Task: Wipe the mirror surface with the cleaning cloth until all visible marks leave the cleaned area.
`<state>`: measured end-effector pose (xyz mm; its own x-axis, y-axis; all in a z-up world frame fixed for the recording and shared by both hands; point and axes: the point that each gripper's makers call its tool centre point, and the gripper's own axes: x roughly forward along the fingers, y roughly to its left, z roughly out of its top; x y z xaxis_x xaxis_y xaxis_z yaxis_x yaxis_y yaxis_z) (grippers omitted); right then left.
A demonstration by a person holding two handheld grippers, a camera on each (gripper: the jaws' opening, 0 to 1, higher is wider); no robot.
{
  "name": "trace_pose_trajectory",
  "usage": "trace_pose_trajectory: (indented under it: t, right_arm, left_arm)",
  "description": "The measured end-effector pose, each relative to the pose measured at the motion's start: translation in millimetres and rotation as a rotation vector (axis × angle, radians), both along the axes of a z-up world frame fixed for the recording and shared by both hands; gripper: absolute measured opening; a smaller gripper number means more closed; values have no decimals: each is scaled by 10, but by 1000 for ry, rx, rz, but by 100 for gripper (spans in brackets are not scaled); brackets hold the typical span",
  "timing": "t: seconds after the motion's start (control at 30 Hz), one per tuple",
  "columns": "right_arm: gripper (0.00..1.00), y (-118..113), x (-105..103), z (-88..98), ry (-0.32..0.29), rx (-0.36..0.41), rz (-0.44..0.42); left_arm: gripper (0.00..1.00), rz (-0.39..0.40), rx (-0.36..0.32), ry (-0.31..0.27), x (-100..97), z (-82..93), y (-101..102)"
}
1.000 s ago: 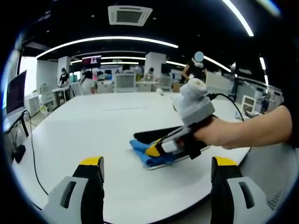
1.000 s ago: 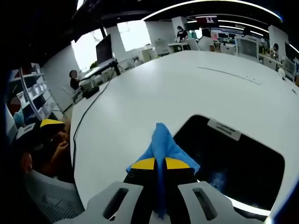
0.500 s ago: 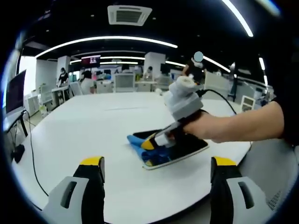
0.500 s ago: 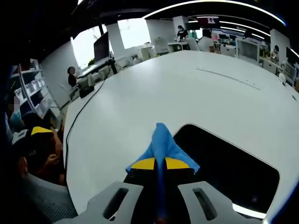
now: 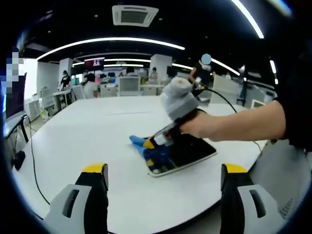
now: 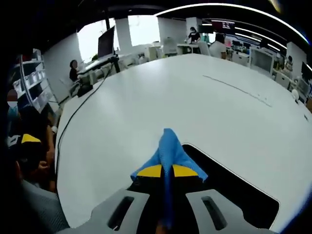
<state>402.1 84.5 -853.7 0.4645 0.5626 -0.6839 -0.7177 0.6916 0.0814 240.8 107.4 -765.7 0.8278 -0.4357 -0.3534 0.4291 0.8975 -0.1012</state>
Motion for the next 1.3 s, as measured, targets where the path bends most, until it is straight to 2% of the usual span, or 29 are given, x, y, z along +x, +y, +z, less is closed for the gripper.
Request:
trace_pose_trajectory:
  t: [0.57, 0.73, 1.03, 1.3]
  right_arm:
    - [1, 33, 251, -6, -9, -22, -29]
    - [1, 39, 280, -3, -28, -48, -22]
    - [1, 41, 391, -20, -31, -40, -30]
    - [1, 44, 362, -12, -26, -27, -35]
  left_arm:
    - [94, -3, -2, -3, -6, 12, -4]
    - [94, -4, -1, -3, -1, 6, -5]
    - [94, -6, -1, -1, 3, -2, -12]
    - [94, 3, -1, -2, 9, -2, 5]
